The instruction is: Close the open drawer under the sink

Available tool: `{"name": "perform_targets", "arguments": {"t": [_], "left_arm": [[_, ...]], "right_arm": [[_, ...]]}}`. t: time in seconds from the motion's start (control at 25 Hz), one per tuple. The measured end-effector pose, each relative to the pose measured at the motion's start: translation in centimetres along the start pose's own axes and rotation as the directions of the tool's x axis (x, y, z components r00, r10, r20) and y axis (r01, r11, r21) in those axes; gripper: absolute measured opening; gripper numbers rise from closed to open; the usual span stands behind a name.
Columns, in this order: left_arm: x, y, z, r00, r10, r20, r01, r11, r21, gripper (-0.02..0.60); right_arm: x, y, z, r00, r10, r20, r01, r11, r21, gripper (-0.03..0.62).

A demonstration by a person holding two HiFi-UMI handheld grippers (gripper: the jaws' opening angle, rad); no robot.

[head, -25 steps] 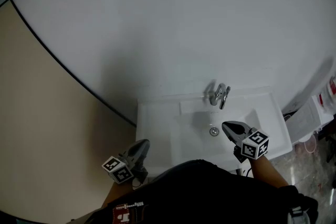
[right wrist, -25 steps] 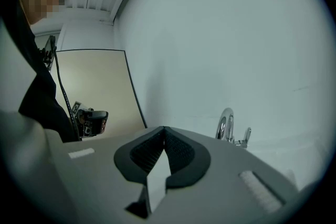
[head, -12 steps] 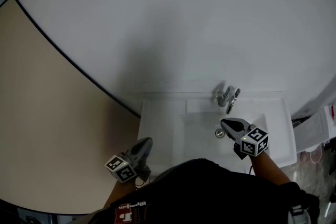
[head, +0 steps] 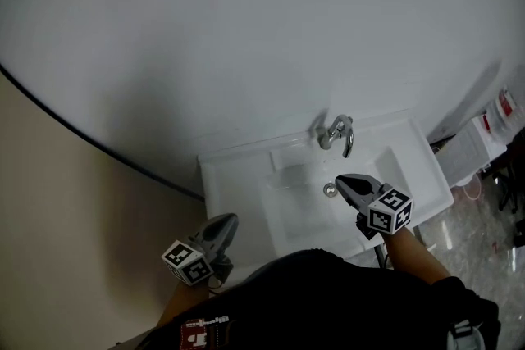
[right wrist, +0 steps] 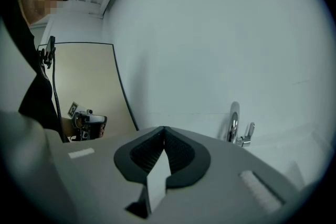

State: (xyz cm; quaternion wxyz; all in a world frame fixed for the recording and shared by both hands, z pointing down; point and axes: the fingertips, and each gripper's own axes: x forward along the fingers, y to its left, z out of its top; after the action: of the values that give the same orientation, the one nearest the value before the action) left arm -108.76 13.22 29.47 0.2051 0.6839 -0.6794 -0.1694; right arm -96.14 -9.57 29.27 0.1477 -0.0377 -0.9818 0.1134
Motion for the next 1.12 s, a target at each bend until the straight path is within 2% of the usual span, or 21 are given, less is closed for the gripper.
{"name": "perform_targets", "arguments": {"t": [0.2, 0.36, 0.68, 0.92, 1.12], "left_arm": [[1.8, 0.7, -0.9, 0.991, -0.106, -0.078, 0.105, 0.994, -0.020, -0.008], [3.8, -1.1, -1.7, 0.979, -0.169, -0.116, 0.167, 0.986, -0.026, -0.008], [9.4, -7.7, -3.4, 0.963, -0.217, -0.162, 0.221, 0.975, 0.003, -0.008], [15.7, -14.2, -7.5, 0.948, -0.254, -0.191, 0.261, 0.965, 0.011, -0.008], [20.5, -20.0, -11.2, 0.920, -0.300, -0.251, 0.308, 0.951, -0.005, -0.008]], "right_arm": [[-1.8, 0.7, -2.1, 0.994, -0.108, -0.032, 0.109, 0.993, 0.040, 0.002], [-5.1, 0.6, -3.1, 0.985, -0.172, -0.028, 0.173, 0.983, 0.067, 0.002], [-13.4, -3.4, -4.4, 0.973, -0.232, 0.014, 0.229, 0.968, 0.105, 0.002], [-21.0, -7.3, -7.0, 0.965, -0.261, 0.037, 0.255, 0.959, 0.125, 0.002], [-27.1, -10.0, -9.8, 0.949, -0.312, 0.045, 0.302, 0.941, 0.154, 0.002]]}}
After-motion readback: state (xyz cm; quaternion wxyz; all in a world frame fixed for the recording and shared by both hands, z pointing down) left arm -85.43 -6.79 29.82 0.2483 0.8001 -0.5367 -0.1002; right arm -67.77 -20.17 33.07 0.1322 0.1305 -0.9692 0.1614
